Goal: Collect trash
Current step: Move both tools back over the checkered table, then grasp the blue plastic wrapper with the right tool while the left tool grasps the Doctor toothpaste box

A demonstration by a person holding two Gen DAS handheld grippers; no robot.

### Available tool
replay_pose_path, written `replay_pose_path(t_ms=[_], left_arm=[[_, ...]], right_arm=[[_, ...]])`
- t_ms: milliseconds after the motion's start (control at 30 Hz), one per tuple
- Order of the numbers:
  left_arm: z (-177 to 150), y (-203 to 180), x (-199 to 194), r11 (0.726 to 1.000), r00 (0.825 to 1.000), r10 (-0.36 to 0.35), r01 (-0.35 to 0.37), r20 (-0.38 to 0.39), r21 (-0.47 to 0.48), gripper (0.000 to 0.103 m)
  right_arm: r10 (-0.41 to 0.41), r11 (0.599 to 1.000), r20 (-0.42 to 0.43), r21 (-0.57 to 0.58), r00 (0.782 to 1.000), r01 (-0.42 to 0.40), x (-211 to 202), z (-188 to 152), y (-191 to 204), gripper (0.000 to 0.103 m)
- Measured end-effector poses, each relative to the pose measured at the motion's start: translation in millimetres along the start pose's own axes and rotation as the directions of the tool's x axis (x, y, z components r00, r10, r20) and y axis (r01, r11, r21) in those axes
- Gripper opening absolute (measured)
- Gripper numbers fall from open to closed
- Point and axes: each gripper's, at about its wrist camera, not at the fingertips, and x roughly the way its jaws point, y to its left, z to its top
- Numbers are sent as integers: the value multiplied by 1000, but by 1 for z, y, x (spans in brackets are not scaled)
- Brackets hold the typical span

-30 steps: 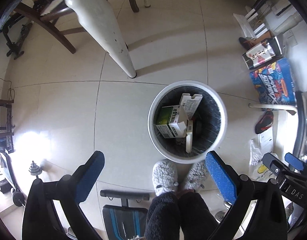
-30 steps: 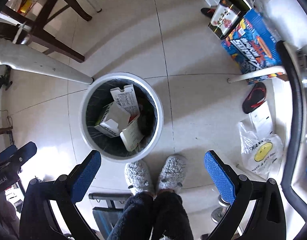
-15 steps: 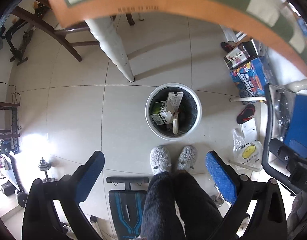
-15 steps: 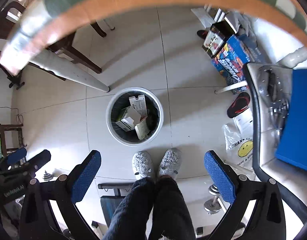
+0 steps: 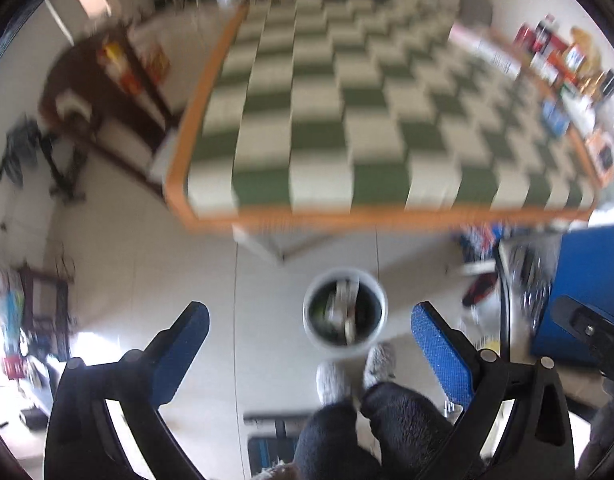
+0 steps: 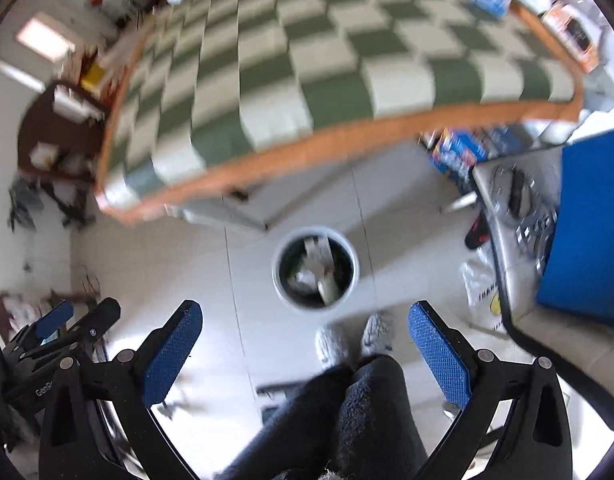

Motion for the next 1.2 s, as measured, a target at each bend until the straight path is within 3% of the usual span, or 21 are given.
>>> replay_pose_path(t_ms=[167, 367, 500, 667, 767, 900, 933, 1000, 1100, 1200], left_arm=[[85, -42, -12, 999, 996, 3, -5, 87, 31, 103], [188, -127, 23, 998, 997, 7, -12, 78, 66, 103], [260, -189, 58, 998, 1000, 11, -11, 10, 65, 103], [344, -269, 119, 996, 995, 5, 4, -102, 91, 103], [394, -308, 152, 998, 987, -32, 41, -154, 54, 103], [448, -343, 193, 994, 966, -109, 104, -236, -34, 103], [462, -350, 206, 990, 955, -136, 122, -263, -70, 103], [480, -360, 226, 981, 936, -178, 145, -303, -130, 103], [501, -371, 256, 969, 916, -202, 137, -347, -204, 103], [507, -375, 278, 969, 906, -180, 97, -384, -226, 103]], right_arm=[[-7, 997, 149, 77, 989, -4, -66, 69, -30, 103], [-95, 971, 222, 237, 970, 41, -91, 180, -115, 103], [-136, 939, 206, 338, 969, 60, -67, 278, -191, 103], [-188, 889, 88, 438, 978, 132, 1, 394, -270, 103], [-149, 865, 15, 486, 989, 123, 44, 442, -305, 102], [-130, 856, -57, 497, 990, 141, 87, 484, -322, 92], [-127, 855, -73, 497, 989, 146, 96, 493, -324, 82], [-123, 856, -100, 492, 987, 156, 111, 506, -326, 74], [-151, 853, -100, 489, 983, 181, 117, 519, -326, 57], [-155, 857, -82, 484, 984, 176, 118, 531, -325, 46]])
